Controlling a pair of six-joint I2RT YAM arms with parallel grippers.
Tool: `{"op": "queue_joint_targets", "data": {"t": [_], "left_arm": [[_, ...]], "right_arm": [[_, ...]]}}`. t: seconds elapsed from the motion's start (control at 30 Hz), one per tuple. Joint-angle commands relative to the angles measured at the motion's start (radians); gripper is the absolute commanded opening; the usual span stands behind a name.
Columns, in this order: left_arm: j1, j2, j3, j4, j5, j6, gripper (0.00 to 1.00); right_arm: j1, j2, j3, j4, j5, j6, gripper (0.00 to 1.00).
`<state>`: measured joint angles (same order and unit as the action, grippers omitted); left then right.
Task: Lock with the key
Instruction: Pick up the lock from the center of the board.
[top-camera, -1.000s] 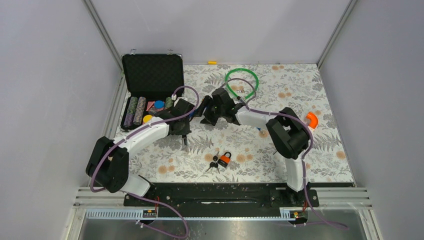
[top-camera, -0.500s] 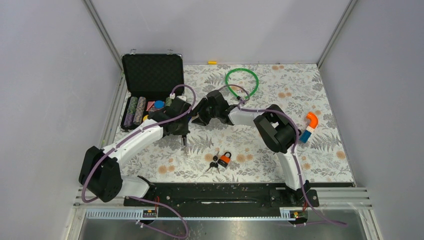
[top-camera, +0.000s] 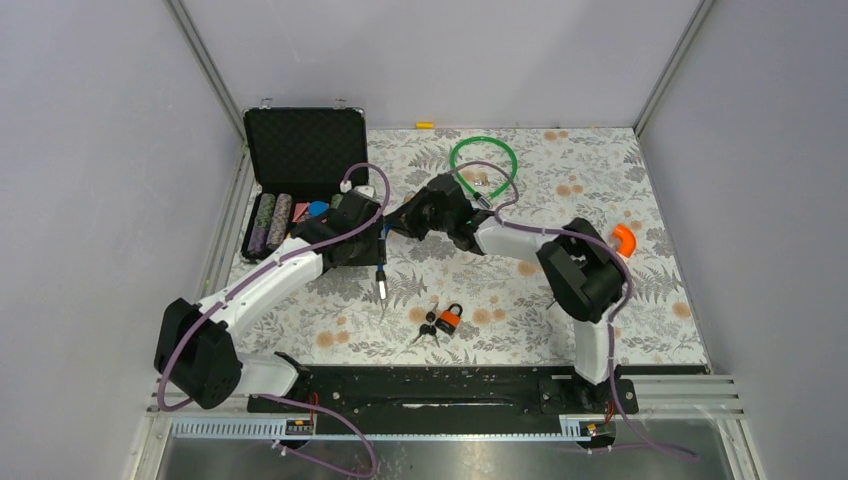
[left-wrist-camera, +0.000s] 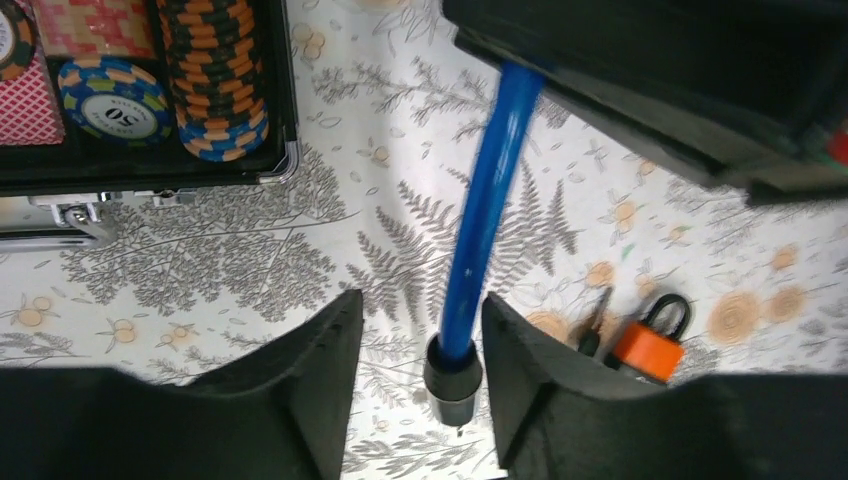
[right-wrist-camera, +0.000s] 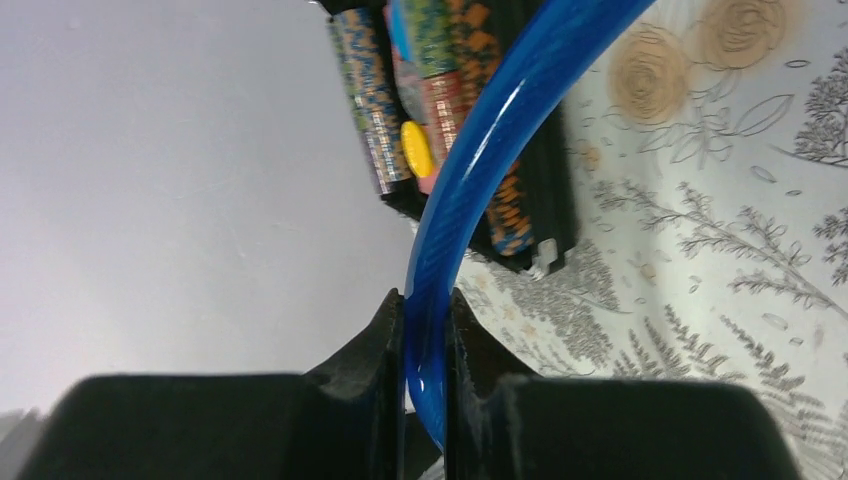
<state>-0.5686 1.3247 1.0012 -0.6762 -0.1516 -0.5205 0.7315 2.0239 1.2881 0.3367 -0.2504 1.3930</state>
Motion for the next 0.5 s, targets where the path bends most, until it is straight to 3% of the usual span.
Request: {"op": "queue_joint_targets", "data": {"t": [0.0,0.2,0.47], "left_arm": [[0.001,-0.042,0.073,0.078,0.016,0.017,0.53],[0.001,-0.034,0.117,0.115,0.040,0.072,0.58],[-0.005,-0.070,0.128,0.144,0.049,0.113,0.42]], "right_arm": [[0.003,-0.191,-0.028,-0.045,0.098,-0.053,0.00],[0.003,-0.313,-0.056,-0.133,0.157,-0.072,0.00],[0.003,-0.398,-0.083,-0.192,0.303,-0.109,0.00]]}}
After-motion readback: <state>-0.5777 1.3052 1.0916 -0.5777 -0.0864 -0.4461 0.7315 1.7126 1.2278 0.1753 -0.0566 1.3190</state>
